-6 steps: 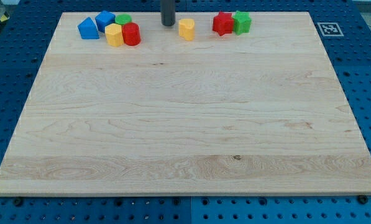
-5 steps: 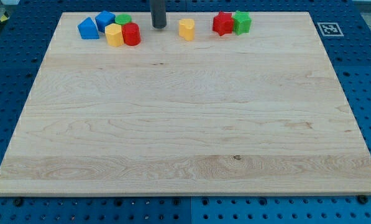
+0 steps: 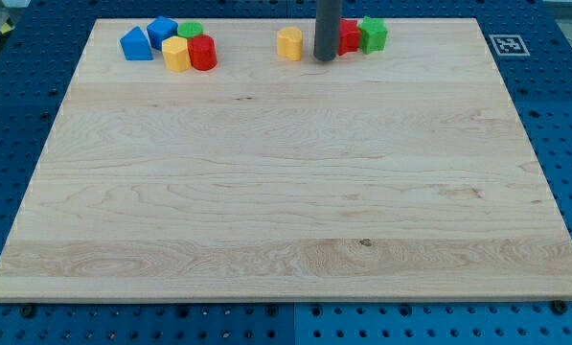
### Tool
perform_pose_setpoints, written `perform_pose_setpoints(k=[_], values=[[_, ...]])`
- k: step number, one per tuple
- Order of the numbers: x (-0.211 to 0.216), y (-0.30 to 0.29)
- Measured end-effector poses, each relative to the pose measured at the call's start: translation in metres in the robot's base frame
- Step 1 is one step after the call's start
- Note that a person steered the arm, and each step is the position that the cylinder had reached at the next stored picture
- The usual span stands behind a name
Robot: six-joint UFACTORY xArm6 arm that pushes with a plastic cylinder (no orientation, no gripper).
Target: Place the yellow heart parallel left of the red star
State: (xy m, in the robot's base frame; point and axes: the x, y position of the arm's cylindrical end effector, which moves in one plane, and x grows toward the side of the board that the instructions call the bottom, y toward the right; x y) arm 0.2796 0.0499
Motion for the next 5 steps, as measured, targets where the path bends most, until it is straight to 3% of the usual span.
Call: perform_pose_setpoints(k=[2,5], values=[[0.009,-0.052],[-0.022,-0.05]])
